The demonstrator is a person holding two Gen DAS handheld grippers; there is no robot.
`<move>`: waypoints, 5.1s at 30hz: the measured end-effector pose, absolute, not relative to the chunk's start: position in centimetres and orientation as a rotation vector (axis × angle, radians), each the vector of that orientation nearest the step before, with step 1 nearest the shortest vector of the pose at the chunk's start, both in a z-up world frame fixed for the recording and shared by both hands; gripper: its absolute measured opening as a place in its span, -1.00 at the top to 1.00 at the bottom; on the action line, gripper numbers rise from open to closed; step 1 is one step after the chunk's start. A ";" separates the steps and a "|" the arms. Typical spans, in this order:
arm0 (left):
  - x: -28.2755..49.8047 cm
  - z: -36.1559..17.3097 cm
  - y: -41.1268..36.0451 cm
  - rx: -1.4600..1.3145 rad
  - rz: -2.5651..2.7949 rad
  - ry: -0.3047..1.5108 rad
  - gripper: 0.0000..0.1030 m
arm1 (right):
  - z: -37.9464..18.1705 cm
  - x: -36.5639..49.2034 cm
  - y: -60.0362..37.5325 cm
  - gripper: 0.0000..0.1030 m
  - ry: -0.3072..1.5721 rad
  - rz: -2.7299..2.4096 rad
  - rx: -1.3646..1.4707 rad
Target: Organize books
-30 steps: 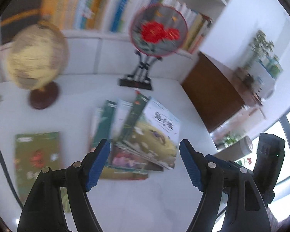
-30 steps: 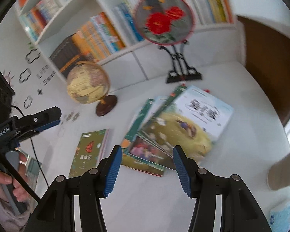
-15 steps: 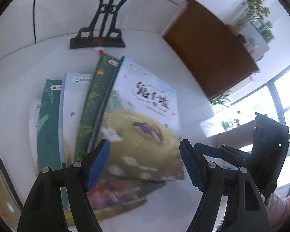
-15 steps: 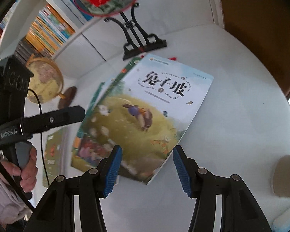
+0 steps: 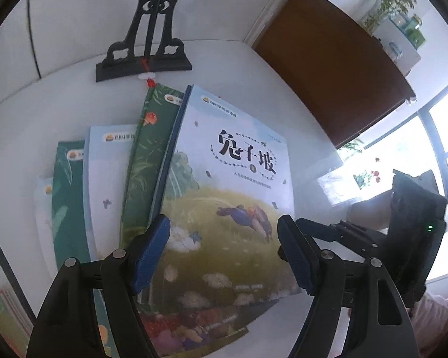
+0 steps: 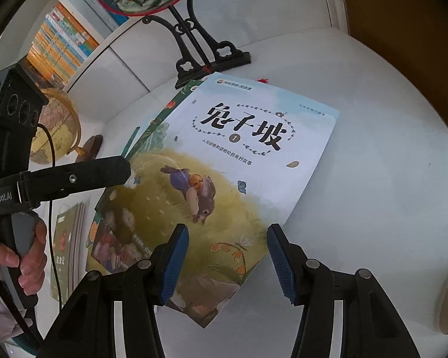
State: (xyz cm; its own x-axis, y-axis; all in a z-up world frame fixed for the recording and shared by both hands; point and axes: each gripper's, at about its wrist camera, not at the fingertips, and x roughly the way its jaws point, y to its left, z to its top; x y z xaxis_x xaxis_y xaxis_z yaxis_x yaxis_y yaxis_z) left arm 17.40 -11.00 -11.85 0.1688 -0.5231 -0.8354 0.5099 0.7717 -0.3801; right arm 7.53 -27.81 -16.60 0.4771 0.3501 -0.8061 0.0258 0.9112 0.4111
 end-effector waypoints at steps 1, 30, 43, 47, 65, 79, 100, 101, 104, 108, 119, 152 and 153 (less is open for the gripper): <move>17.5 -11.8 -11.1 -0.001 -0.725 1.189 -0.42 | -16.6 7.5 -27.8 -0.03 1.054 0.205 0.394; 14.9 -13.3 -13.3 -0.021 -0.774 1.320 -0.43 | -16.5 7.2 -31.9 -0.20 1.007 0.154 0.456; 14.7 -13.3 -14.5 0.011 -0.723 1.305 -0.58 | -17.8 7.1 -33.2 -0.46 0.993 0.143 0.471; 14.5 -13.2 -14.6 0.029 -0.673 1.299 -0.62 | -17.8 7.6 -32.3 -0.58 1.025 0.217 0.499; 6.9 -16.9 -4.5 -0.291 -0.392 1.386 -0.67 | -18.8 5.5 -28.6 -0.56 1.113 0.461 0.531; 5.0 -12.3 -3.0 -0.291 -0.384 1.243 0.34 | -17.3 3.2 -27.3 0.58 1.130 0.581 0.489; 1.0 -6.2 3.6 -0.372 -0.383 1.035 0.33 | -5.7 -1.0 -18.3 0.70 0.903 0.614 0.026; 1.0 -6.1 4.3 -0.379 -0.373 1.028 0.33 | -5.3 -0.9 -17.4 0.70 0.898 0.619 0.022; 0.5 -5.7 8.2 -0.409 -0.327 1.009 0.34 | -4.6 -0.7 -14.6 0.70 0.889 0.646 0.010; 0.0 -5.4 13.0 -0.422 -0.268 0.985 0.34 | -4.3 -0.2 -9.5 0.70 0.888 0.702 -0.014; 0.4 -8.5 24.2 -0.456 -0.186 1.014 0.34 | -7.4 1.7 3.2 0.70 0.978 0.797 0.007; 1.4 -15.5 27.6 -0.479 -0.197 1.197 0.33 | -14.8 4.1 7.7 0.68 1.192 0.655 0.038; 1.4 -15.5 27.6 -0.483 -0.195 1.199 0.33 | -15.0 4.2 7.7 0.68 1.199 0.654 0.044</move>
